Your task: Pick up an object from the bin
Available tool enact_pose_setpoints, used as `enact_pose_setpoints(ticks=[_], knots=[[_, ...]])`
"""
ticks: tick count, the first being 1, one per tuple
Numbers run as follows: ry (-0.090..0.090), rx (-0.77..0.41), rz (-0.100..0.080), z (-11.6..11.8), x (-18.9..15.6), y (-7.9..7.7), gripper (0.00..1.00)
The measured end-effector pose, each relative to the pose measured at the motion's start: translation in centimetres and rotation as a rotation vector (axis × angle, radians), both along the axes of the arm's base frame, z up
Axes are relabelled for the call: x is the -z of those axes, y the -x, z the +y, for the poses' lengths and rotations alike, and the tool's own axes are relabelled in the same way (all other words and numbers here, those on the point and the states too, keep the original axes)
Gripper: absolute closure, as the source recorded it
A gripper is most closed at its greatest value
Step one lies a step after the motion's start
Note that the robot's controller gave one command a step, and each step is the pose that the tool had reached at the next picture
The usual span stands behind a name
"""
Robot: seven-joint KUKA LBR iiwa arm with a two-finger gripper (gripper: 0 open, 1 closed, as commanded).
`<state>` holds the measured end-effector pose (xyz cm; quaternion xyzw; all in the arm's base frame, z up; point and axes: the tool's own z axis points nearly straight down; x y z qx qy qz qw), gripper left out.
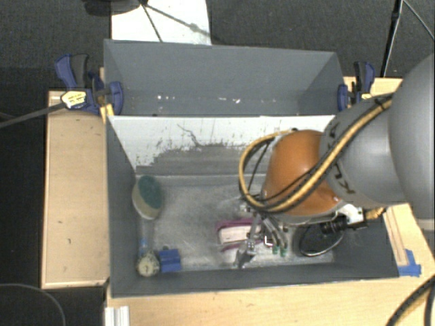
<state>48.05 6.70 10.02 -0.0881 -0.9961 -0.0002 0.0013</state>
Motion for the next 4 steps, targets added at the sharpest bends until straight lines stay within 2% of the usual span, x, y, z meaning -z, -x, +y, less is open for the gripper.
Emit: enact_pose_setpoints(ticks=[1,2,3,4], knots=[[-0.001,0.024,-0.013,-0.5,2.8,0.0,0.0],[-0.001,0.025,-0.009,-0.4,2.7,-0.2,0.0],[-0.002,0.028,-0.022,-0.4,2.4,-0.6,1.0],[-0.001,0.024,-0.011,-0.4,-5.2,-0.8,1.0]])
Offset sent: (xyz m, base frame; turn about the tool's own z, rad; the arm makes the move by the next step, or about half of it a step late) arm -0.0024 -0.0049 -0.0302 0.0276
